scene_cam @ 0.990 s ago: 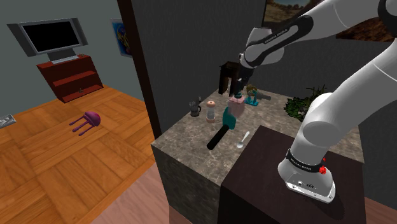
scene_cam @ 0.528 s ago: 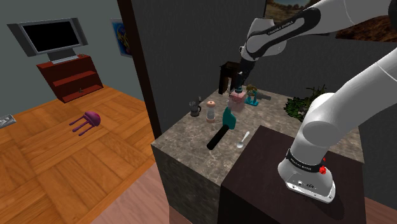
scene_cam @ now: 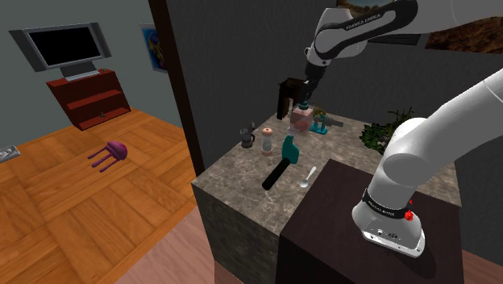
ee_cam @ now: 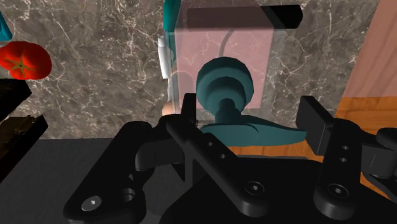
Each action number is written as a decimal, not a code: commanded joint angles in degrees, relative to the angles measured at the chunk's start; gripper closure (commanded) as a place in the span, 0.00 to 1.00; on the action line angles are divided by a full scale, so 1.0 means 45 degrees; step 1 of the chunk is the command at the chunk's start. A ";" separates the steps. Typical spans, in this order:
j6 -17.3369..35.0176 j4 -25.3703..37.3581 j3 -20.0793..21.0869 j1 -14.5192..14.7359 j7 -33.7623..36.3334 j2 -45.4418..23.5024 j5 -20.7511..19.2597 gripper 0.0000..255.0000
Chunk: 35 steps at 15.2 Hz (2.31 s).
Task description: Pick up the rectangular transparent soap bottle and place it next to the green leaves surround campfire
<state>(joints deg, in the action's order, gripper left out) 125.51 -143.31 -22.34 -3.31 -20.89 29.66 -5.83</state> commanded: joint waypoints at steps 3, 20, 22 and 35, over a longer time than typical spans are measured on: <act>-0.0732 0.0541 0.0132 0.0005 0.0083 0.0192 0.0015 1.00; -0.3478 0.1127 -0.0365 -0.0945 -0.0939 0.2408 -0.0735 1.00; -0.3807 0.0899 -0.0666 -0.1303 -0.1381 0.2985 -0.1033 1.00; -0.6010 0.0928 -0.3117 -0.3472 -0.4789 0.5449 -0.3100 1.00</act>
<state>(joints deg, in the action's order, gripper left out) 99.66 -139.78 -35.57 -18.24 -41.04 53.49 -19.09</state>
